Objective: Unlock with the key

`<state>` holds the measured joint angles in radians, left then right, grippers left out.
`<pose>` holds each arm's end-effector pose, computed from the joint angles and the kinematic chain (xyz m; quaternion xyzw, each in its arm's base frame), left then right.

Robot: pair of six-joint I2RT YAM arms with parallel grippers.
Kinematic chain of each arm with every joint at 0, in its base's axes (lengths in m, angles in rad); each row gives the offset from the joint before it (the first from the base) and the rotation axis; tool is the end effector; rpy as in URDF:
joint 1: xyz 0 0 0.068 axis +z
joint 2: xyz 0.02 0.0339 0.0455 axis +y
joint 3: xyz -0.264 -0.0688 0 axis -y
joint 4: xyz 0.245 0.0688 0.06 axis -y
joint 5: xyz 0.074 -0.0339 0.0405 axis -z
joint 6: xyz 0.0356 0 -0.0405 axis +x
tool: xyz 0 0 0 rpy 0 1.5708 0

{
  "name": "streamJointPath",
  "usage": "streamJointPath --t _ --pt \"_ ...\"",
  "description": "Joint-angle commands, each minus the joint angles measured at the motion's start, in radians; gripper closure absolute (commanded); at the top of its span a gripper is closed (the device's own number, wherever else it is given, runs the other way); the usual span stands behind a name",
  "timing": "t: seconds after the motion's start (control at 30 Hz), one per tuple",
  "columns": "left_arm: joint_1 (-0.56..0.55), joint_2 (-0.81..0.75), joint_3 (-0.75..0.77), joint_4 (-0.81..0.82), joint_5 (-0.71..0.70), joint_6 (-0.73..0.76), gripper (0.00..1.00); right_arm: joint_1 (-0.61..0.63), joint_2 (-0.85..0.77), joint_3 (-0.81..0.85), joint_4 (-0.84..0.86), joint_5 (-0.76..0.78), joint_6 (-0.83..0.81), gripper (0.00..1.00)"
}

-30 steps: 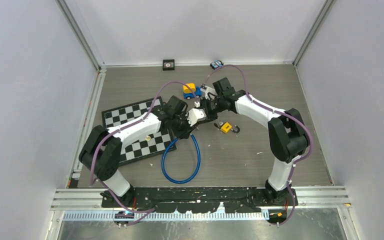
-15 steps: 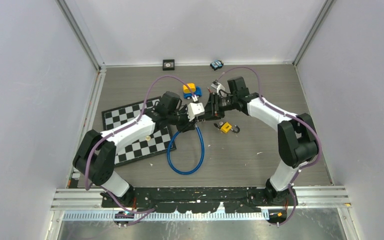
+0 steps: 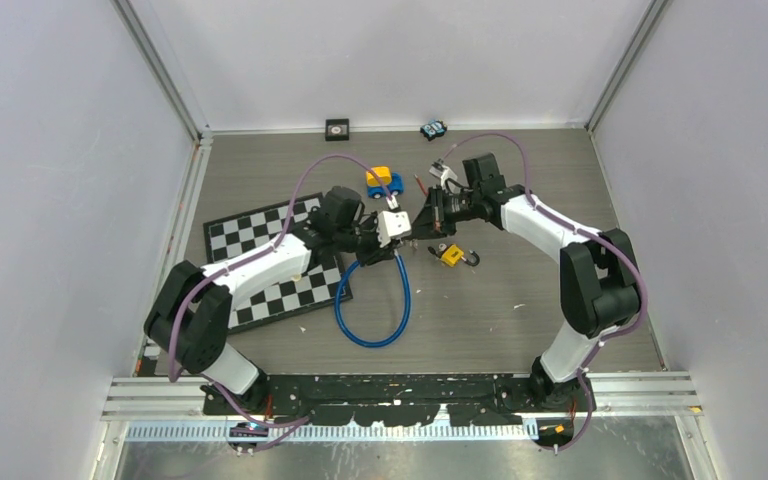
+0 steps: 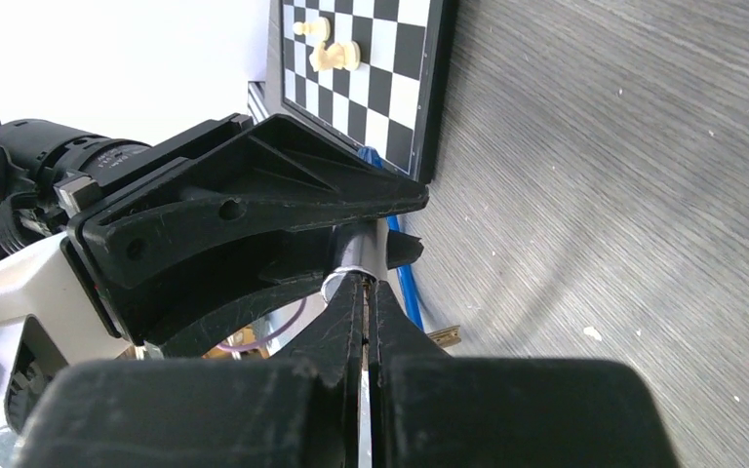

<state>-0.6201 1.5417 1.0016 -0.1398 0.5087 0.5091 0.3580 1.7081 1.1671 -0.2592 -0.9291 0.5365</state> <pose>0.2626 -0.2088 0.2368 0.5589 0.6798 -0.2498 0.4038 0.3304 0.1541 0.2319 -0.0939 0.8402 0.5197 0.1234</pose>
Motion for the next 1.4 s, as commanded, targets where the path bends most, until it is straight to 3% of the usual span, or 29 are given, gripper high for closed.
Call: streamJointPath --t 0.0,0.37,0.6,0.83,1.37 --pt "0.009 -0.062 -0.038 0.1 0.005 0.077 1.0 -0.006 -0.077 0.048 -0.15 0.025 -0.107 1.0" --pt "0.008 -0.066 -0.067 0.064 0.007 0.135 1.0 -0.033 -0.135 0.065 -0.277 0.099 -0.226 1.0" --pt "0.009 -0.061 -0.061 0.081 0.058 0.113 1.0 -0.033 -0.134 0.049 -0.224 0.066 -0.182 1.0" --pt "0.009 -0.073 -0.046 0.017 0.241 0.183 1.0 -0.006 -0.135 -0.029 -0.059 0.056 -0.035 0.99" --pt "0.01 -0.084 -0.037 0.008 0.225 0.205 1.0 0.01 -0.189 -0.081 -0.012 0.035 0.045 0.99"
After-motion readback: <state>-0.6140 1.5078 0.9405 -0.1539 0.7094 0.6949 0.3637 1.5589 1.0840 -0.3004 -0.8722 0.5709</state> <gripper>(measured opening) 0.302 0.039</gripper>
